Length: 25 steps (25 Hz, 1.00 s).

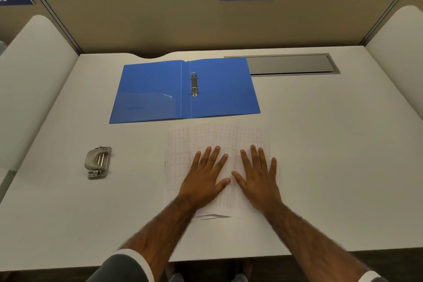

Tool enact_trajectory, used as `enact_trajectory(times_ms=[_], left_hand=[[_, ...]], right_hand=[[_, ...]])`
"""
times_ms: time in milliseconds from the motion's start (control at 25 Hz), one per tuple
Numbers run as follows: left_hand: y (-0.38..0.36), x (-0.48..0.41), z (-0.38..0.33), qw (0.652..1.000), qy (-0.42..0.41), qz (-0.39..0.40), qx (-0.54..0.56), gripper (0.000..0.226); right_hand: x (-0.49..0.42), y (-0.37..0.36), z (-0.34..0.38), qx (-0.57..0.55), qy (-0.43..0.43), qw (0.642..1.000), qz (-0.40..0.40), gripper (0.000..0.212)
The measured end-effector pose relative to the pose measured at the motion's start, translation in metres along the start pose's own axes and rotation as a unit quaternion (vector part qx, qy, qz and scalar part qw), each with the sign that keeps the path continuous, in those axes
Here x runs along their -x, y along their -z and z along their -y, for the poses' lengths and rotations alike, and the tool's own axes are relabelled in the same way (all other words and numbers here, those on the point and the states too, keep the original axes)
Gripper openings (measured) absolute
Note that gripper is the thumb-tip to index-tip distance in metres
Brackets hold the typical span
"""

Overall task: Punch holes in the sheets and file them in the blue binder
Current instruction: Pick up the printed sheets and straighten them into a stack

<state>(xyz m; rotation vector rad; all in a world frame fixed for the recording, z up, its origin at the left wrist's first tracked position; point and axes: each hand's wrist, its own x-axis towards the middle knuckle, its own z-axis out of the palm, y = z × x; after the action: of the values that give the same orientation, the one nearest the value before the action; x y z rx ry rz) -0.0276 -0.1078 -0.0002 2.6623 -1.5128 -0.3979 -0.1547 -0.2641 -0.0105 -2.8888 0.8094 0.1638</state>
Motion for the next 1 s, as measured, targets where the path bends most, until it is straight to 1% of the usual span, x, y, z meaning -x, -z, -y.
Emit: enact_trajectory(times_ms=[120, 240, 400, 480, 640, 680, 720, 760, 840, 880, 920, 1000], left_hand=[[-0.007, 0.004, 0.001, 1.0, 0.001, 0.02, 0.002, 0.077], [-0.01, 0.008, 0.0, 1.0, 0.005, 0.024, 0.006, 0.078], [-0.009, 0.008, -0.002, 1.0, 0.004, 0.024, -0.002, 0.078], [-0.009, 0.008, -0.002, 1.0, 0.007, 0.024, -0.002, 0.078], [-0.009, 0.007, -0.002, 1.0, 0.007, 0.025, 0.0, 0.078], [-0.008, 0.007, -0.003, 1.0, 0.008, 0.025, 0.002, 0.078], [-0.007, 0.007, -0.003, 1.0, 0.009, 0.024, 0.003, 0.078], [-0.007, 0.007, -0.004, 1.0, 0.01, 0.024, 0.003, 0.078], [-0.006, 0.008, -0.005, 1.0, 0.013, 0.024, 0.001, 0.078], [-0.006, 0.008, -0.005, 1.0, 0.013, 0.024, 0.0, 0.078], [-0.007, 0.008, -0.005, 1.0, 0.012, 0.024, 0.001, 0.078], [-0.007, 0.008, -0.004, 1.0, 0.01, 0.023, 0.007, 0.078]], right_hand=[[-0.026, 0.013, -0.019, -0.01, -0.037, 0.999, -0.004, 0.087], [-0.051, 0.025, -0.035, -0.009, -0.07, 0.998, -0.003, 0.093], [-0.068, 0.033, -0.043, -0.028, -0.074, 0.997, 0.023, 0.096], [-0.068, 0.034, -0.042, -0.037, -0.07, 0.996, 0.03, 0.095], [-0.066, 0.04, -0.035, -0.061, -0.066, 0.996, 0.018, 0.088], [-0.065, 0.042, -0.032, -0.074, -0.063, 0.995, 0.015, 0.085], [-0.064, 0.044, -0.029, -0.113, -0.065, 0.991, 0.01, 0.082], [-0.062, 0.047, -0.024, -0.184, -0.073, 0.98, 0.001, 0.08], [-0.056, 0.055, -0.011, -0.354, -0.095, 0.93, -0.032, 0.08], [-0.053, 0.06, -0.004, -0.411, -0.109, 0.904, -0.049, 0.08], [-0.049, 0.064, 0.002, -0.45, -0.117, 0.884, -0.056, 0.073], [-0.044, 0.069, 0.011, -0.521, -0.131, 0.843, -0.029, 0.041]])
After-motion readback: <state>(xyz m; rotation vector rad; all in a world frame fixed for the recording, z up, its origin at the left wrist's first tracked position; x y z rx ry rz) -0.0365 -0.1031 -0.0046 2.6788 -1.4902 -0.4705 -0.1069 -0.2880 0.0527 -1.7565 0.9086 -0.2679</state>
